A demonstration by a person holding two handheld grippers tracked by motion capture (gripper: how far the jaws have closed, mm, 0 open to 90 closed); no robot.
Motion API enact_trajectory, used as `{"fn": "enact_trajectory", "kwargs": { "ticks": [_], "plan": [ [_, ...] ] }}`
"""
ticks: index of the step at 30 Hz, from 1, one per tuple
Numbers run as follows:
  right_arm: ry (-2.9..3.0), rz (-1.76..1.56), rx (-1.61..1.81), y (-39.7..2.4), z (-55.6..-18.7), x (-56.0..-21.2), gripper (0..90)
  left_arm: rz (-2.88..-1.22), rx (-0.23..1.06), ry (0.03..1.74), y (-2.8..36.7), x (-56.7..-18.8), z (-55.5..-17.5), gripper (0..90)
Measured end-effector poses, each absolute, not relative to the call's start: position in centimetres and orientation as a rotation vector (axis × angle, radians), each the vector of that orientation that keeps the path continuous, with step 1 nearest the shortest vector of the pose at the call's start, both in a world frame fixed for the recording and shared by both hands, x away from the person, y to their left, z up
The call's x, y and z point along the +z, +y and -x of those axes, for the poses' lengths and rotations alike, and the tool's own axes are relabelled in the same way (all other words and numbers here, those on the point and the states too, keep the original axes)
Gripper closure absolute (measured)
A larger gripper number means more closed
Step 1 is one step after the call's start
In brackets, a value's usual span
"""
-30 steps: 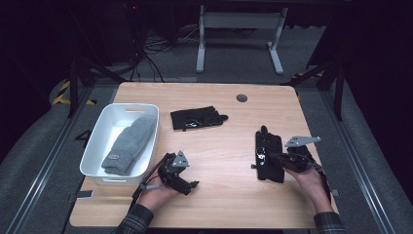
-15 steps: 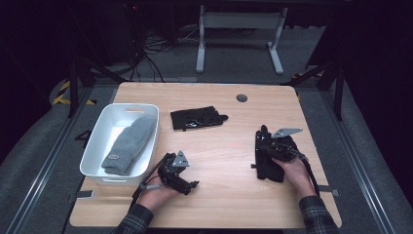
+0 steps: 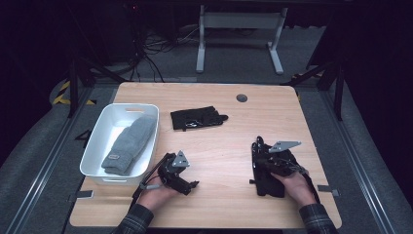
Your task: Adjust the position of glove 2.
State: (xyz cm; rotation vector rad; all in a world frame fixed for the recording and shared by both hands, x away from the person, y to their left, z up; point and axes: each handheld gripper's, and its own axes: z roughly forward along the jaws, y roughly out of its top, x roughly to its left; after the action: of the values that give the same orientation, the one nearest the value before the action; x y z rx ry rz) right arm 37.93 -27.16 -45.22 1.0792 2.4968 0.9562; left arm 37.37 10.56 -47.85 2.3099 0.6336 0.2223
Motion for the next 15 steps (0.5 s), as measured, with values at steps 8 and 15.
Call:
{"fn": "enact_trajectory", "kwargs": {
  "ticks": [8,15],
  "plan": [
    [2.567,-0.984,0.975,-24.9,-34.8,-45.3,90.0,-2.31,0.223,0.634,10.6,-47.8,-37.4,0.3],
    [2.604,-0.931,0.991,-22.8,-33.6,-45.4,90.0,-2.31,0.223,0.634,10.6,-47.8,-37.4,0.3]
  ]
}}
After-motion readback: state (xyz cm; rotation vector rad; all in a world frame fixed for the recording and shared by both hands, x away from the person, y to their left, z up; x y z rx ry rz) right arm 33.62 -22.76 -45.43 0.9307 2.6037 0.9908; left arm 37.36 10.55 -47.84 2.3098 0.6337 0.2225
